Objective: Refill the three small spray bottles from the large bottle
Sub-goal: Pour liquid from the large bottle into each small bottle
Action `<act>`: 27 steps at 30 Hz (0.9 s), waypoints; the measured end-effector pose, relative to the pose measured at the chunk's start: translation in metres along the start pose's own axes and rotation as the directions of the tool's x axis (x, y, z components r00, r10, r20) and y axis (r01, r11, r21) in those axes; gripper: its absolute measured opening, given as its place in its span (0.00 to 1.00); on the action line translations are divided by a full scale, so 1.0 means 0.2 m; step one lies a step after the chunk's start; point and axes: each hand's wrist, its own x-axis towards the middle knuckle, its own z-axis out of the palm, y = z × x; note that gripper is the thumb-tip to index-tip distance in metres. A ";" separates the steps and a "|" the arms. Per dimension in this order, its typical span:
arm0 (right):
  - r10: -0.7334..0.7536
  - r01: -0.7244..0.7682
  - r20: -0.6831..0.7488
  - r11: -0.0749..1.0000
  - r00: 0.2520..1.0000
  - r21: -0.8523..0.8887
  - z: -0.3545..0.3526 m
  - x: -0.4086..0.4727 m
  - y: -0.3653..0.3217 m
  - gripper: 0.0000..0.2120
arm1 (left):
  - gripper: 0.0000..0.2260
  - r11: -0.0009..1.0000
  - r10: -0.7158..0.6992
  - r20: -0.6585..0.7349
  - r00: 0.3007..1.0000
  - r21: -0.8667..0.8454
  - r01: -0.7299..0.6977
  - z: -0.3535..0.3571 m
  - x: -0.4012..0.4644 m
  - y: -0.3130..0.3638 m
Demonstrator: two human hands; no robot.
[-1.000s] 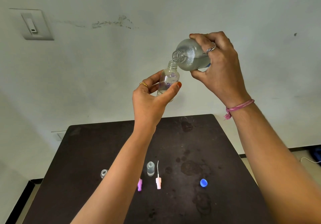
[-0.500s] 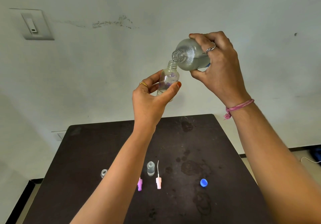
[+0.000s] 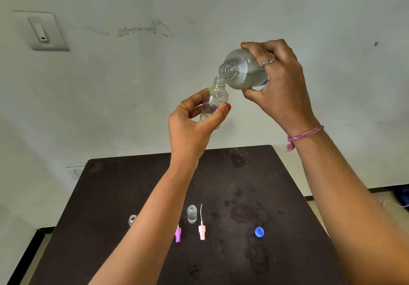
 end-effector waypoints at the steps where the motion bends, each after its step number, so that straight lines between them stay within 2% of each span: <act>1: 0.002 -0.002 0.000 1.000 1.000 0.001 0.00 0.00 0.00 0.33 | 0.22 1.000 0.000 0.000 1.000 0.001 0.000 0.00 0.00 0.00; 27: 0.000 0.000 0.005 1.000 1.000 -0.002 -0.01 0.00 0.01 0.34 | 0.22 1.000 0.003 0.000 1.000 0.004 -0.003 0.01 0.00 -0.01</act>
